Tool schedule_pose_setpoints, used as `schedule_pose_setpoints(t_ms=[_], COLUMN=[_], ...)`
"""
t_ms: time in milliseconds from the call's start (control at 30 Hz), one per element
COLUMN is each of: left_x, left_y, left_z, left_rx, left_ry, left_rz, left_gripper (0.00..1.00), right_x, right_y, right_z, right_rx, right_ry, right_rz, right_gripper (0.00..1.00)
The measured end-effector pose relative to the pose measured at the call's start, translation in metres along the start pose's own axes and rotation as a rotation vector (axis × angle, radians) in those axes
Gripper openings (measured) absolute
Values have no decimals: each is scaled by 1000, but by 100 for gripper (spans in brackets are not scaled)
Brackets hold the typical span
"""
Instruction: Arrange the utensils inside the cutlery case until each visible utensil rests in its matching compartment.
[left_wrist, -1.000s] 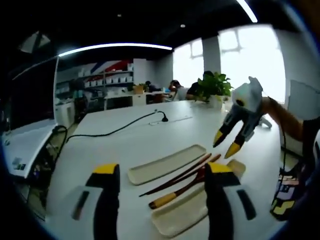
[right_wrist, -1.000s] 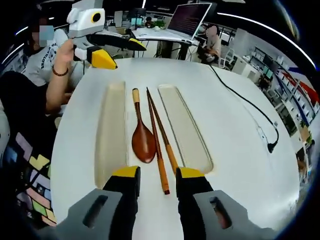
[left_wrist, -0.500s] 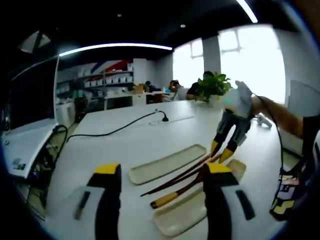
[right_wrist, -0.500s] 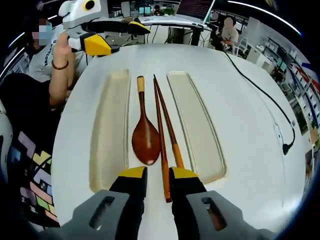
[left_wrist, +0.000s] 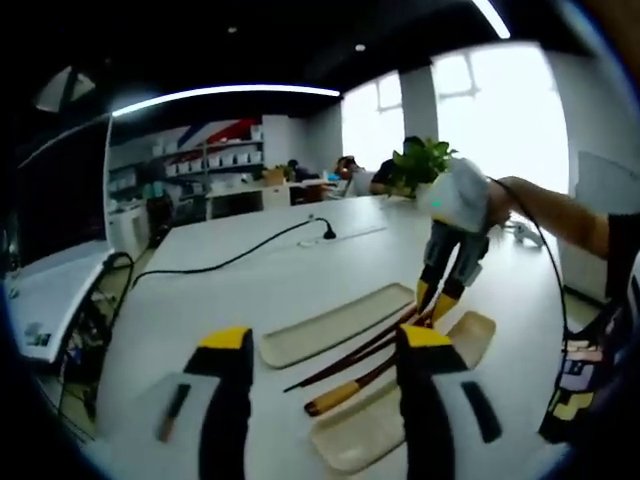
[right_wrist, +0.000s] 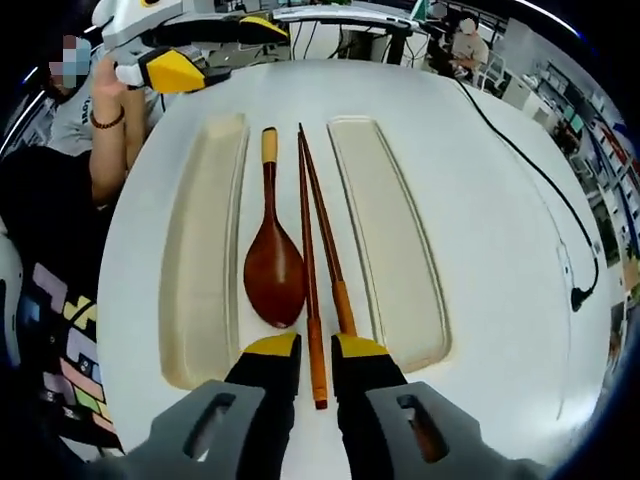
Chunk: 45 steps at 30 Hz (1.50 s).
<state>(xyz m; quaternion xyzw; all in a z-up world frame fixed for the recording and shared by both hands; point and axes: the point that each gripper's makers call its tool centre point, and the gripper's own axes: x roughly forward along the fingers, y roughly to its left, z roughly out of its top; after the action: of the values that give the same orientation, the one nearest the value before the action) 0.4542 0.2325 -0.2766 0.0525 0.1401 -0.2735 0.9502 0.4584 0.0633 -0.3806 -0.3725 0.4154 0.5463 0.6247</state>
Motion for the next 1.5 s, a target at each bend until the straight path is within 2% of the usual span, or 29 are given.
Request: schedule_pose_setpoints(t_ms=[167,267,400,633,667,700,733,867,900,1033,1367,1467,1500], left_x=[1,1,1,-2,-2,-3,-3,-6,-6,-7,-7,-6,-6], left_y=[1,0,0,1,2,3,3,4,4,7,13,13,13], left_z=[-2,-2,-2,-4,-4,-4,-5,-5,-4,-6,-6,-7,-7], left_rx=[0,-2,-1,-8,-8,-9,-10,-15,-16,-16,-23,-20,-20], left_ry=[7,9,10,7,6,6,7,-1,-3,0,-4,2,3], left_rz=[3,2,1,6,11,13,15,17,15,19,27,25,24], left_gripper=[60,60,60,60,60,60,60,60,60,60,59,59,59], right_x=[0,1,2,5,5,6,5,8,8,8,8,9,7], right_y=[0,0,1,5,6,6,6,6,5,3,3,8,9], right_z=[-1,-1,-1,-2,-3,-2,-2,-1,-2,-2,-1,4,3], right_rx=[-2,-14,-113,-77,-94,-170,-195,-175,-126,-120,-72,-40,-41], right_ry=[88,174,215,291,301,304,317,361,382,382,324,285,292], right_rz=[1,-9,-6,-35,-39,-39,-43,-47,-55,-46,-9,24,23], right_gripper=[12,12,12,5,5,5,5,4,4,4,3,3,3])
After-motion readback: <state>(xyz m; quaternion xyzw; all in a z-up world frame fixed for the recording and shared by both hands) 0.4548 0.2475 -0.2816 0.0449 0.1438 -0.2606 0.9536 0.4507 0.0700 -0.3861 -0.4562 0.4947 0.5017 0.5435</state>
